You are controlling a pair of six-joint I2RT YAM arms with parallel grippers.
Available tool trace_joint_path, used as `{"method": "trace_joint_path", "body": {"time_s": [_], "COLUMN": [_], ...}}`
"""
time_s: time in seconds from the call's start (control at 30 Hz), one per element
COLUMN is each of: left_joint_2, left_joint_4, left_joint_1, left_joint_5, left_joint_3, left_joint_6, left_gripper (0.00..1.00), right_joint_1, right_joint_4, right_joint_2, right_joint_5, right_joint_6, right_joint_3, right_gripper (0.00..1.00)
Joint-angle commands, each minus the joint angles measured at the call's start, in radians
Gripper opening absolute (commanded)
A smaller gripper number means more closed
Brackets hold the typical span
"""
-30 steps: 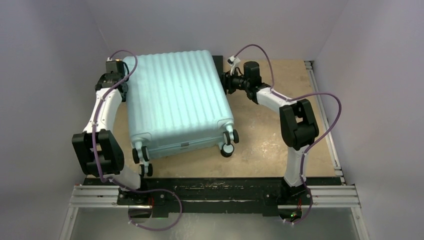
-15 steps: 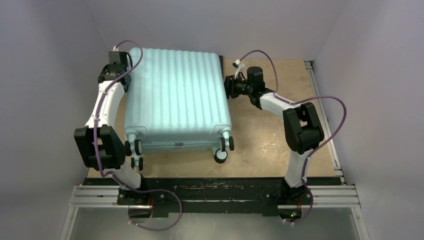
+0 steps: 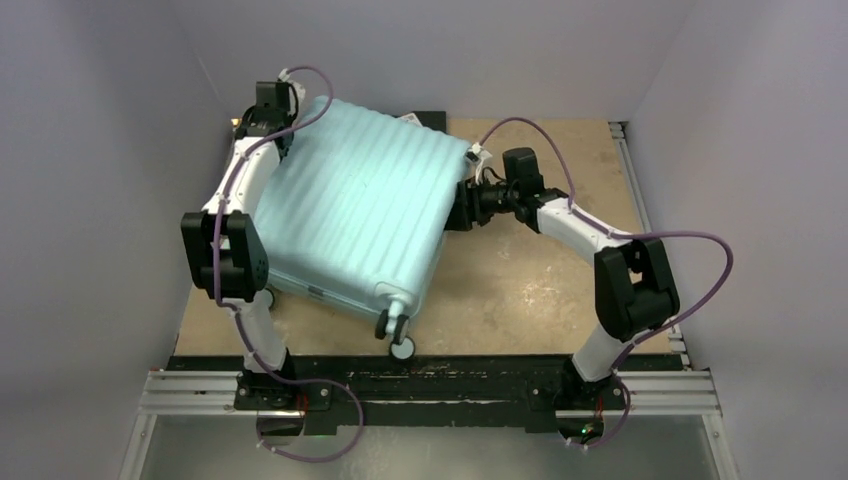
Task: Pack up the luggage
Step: Zip the luggage at the center of the board.
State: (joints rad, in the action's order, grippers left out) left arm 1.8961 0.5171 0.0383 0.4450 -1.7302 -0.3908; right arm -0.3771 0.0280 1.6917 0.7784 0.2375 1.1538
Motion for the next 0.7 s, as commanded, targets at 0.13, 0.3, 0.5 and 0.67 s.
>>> {"method": "trace_joint_path", "body": {"time_s": [0.13,0.3,0.5,0.67], "left_joint_2": [0.118,0.196,0.129,-0.113], "left_joint_4": [0.082,0.091,0.125,0.182], "left_joint_1": [0.537,0.552,0.522,0.510], "left_joint_5": [-0.535,-0.487,-0.395,-0.258], "left_joint_3": [-0.196,-0.266,-0.364,-0.324], "left_joint_6": [0.082,0.109,0.104,0.049], "left_gripper": [0.36,0.36,0.56,0.92], "right_joint_1": [-0.269,-0.130,-0.041,-0.012], "right_joint_4": [-0.439,-0.405,-0.195,-0.020], "right_joint_2": [-0.156,-0.202,-0.303,-0.386], "right_joint_5": [0.438,0.422,0.389,0.358], "right_joint_6": [0.041,-0.009,-0.229,-0.412], "right_joint_3": [0.118,0.073,0.040,0.027], "right_gripper": [0.67,0.68,0.71,0.79]}}
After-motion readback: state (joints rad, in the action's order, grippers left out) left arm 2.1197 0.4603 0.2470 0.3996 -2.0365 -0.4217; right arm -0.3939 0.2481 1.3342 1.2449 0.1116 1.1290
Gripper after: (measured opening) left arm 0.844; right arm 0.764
